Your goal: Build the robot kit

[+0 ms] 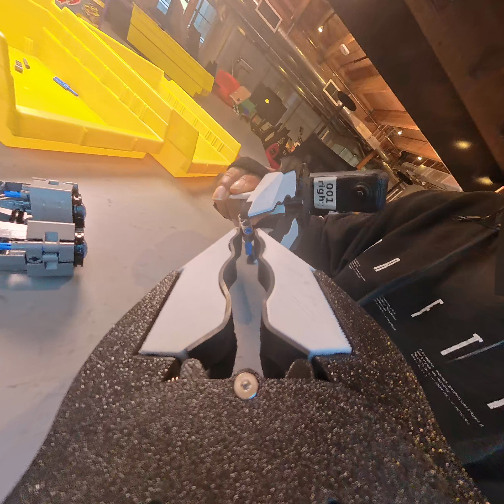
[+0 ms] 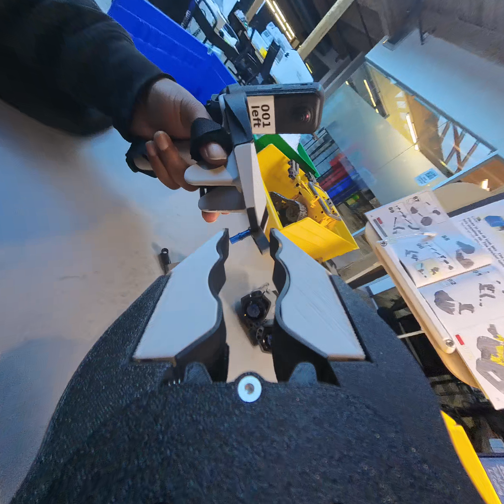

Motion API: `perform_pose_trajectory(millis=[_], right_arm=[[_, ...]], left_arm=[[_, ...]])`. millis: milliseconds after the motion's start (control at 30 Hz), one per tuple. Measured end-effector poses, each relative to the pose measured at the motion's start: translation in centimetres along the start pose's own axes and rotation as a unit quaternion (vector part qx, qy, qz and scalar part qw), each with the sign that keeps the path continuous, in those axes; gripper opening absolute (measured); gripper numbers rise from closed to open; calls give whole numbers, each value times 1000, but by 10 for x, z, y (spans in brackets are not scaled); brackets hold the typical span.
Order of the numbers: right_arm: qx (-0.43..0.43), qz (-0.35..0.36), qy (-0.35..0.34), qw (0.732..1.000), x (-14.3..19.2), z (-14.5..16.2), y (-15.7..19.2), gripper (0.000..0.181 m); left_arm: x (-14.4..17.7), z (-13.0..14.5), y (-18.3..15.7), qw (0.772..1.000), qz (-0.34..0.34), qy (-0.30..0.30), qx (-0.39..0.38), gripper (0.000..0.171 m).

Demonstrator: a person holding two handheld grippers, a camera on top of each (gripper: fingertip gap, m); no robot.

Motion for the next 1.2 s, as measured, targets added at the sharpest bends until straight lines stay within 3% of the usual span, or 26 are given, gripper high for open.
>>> perform_pose_trajectory(millis=[400,967,1200], right_arm=[[0,-49,10,999,4,3,9,23],[-132,-36,1,991,0,8,-11,23],[-110,-30,43,993,-5,17,-10,25]], left_arm=[[-7,9,1,993,59,32,98,7],[-6,-3,11,990,21,-66,125,7],[-7,-2,19,992,-10,-61,111,7]])
Point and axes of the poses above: each gripper's, where its closed fingertips meet, x back along the fingers, z out of its underside, y = z × x across the jaws, the point moved 3 cm from there along x, back along the fingers, and after that the axes turned 13 degrees about -z, right-handed, at the moved point
